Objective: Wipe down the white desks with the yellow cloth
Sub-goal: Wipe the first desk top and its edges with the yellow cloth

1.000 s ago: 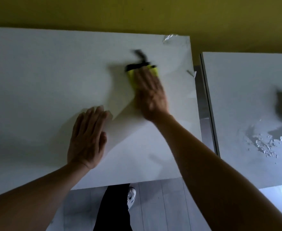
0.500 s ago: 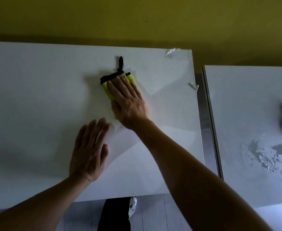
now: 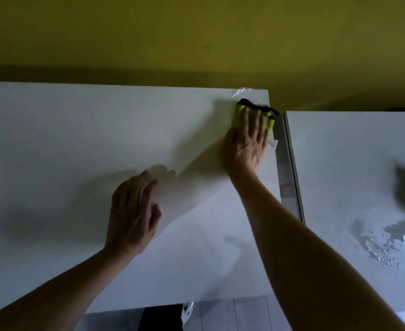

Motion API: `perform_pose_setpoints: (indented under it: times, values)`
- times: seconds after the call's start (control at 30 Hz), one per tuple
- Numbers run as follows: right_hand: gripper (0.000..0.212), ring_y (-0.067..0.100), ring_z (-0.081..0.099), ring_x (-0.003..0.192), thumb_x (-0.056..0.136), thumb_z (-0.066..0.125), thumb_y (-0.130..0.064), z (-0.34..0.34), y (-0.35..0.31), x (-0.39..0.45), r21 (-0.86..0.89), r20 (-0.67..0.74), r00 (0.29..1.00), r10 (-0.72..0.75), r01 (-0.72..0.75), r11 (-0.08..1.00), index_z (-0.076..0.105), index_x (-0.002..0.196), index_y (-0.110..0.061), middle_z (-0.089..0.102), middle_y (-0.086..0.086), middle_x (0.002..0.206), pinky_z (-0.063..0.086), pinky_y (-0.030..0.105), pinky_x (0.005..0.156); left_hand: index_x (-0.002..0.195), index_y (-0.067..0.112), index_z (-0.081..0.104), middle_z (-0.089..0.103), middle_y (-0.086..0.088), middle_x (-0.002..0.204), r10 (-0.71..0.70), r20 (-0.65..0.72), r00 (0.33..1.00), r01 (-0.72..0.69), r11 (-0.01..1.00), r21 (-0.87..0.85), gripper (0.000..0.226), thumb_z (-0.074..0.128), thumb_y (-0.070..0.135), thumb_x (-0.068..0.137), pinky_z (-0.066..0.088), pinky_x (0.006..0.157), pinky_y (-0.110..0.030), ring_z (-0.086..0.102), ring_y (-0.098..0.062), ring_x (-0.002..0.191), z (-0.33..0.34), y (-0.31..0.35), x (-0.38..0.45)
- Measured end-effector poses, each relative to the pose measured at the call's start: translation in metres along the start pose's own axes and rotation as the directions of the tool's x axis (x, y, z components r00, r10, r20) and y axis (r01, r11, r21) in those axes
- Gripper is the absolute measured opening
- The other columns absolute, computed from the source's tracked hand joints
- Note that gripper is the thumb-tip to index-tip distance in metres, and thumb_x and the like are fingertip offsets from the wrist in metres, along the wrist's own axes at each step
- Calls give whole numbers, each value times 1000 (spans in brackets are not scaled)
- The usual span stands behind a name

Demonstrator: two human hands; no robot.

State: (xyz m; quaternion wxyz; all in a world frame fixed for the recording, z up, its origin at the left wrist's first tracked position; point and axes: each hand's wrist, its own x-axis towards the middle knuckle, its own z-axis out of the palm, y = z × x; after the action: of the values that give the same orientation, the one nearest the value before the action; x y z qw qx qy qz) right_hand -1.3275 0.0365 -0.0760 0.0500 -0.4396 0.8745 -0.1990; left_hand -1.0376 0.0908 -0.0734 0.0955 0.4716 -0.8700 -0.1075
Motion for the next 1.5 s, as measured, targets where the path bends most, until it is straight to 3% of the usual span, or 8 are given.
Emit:
perform_pose_setpoints:
  times: [0.27, 0.47, 0.63, 0.73, 0.83, 0.93, 1.17, 1.5]
  values:
    - [56, 21, 16, 156, 103, 42, -34, 25, -54, 12, 132, 185, 687, -703, 691, 710, 34, 157, -21, 26, 5, 166, 18, 46, 125, 159, -2, 35, 35, -21, 165, 13, -12, 1000, -13, 1000, -24, 61, 41, 22, 103, 25, 128, -51, 33, -37, 154, 27, 27, 56]
    - [66, 23, 11, 156, 97, 26, -37, -5, 21, 89, -18, 110, 974, -196, 199, 980, 23, 161, -21, 17, 8, 168, 11, 45, 127, 162, 3, 32, 27, -13, 170, 32, -7, 999, -32, 999, -19, 62, 35, 26, 104, 22, 128, -52, 27, -34, 157, 23, 29, 58]
    - [65, 25, 7, 157, 99, 25, -39, 2, 13, 91, -68, 18, 1000, -13, 14, 998, 17, 162, -22, 12, 8, 169, 6, 46, 127, 161, 3, 33, 28, -13, 170, 15, -2, 1000, -15, 1000, -22, 63, 35, 25, 102, 23, 127, -53, 28, -34, 157, 24, 31, 60]
    - [64, 27, 15, 155, 96, 34, -36, 28, -39, 67, 19, 67, 970, -233, 232, 972, 31, 158, -22, 23, 10, 166, 17, 48, 124, 161, 3, 34, 29, -14, 170, 14, 8, 1000, -14, 1000, -20, 64, 37, 25, 101, 24, 127, -54, 29, -35, 157, 23, 32, 61]
    - [63, 25, 15, 155, 95, 41, -38, 46, -98, 37, 120, 185, 782, -595, 583, 804, 36, 157, -23, 26, 7, 166, 15, 48, 124, 160, 2, 35, 30, -17, 169, 6, 25, 1000, -6, 1000, -3, 64, 37, 26, 100, 23, 127, -54, 30, -37, 156, 25, 29, 60]
    - [61, 24, 16, 155, 98, 44, -36, 53, -112, 34, 129, 193, 696, -691, 681, 721, 34, 157, -23, 28, 5, 165, 13, 45, 125, 159, 2, 37, 33, -18, 167, 0, 31, 1000, 0, 1000, 9, 63, 36, 28, 101, 24, 127, -54, 31, -36, 155, 25, 30, 62]
    - [66, 29, 36, 144, 87, 37, -34, 29, -30, 114, -41, 67, 983, -169, 172, 984, 43, 151, -21, 47, 9, 150, 16, 45, 124, 161, 2, 33, 28, -15, 170, 13, 25, 1000, -13, 1000, -8, 65, 35, 25, 100, 24, 126, -55, 28, -35, 157, 23, 31, 61]
    - [50, 30, 49, 130, 91, 40, -20, 9, -8, 103, 25, -150, 987, 50, -47, 999, 54, 138, -12, 58, 9, 137, 37, 45, 109, 161, 1, 31, 27, -15, 170, 38, 20, 999, -38, 999, -18, 65, 33, 27, 102, 23, 126, -56, 29, -37, 156, 25, 27, 59]
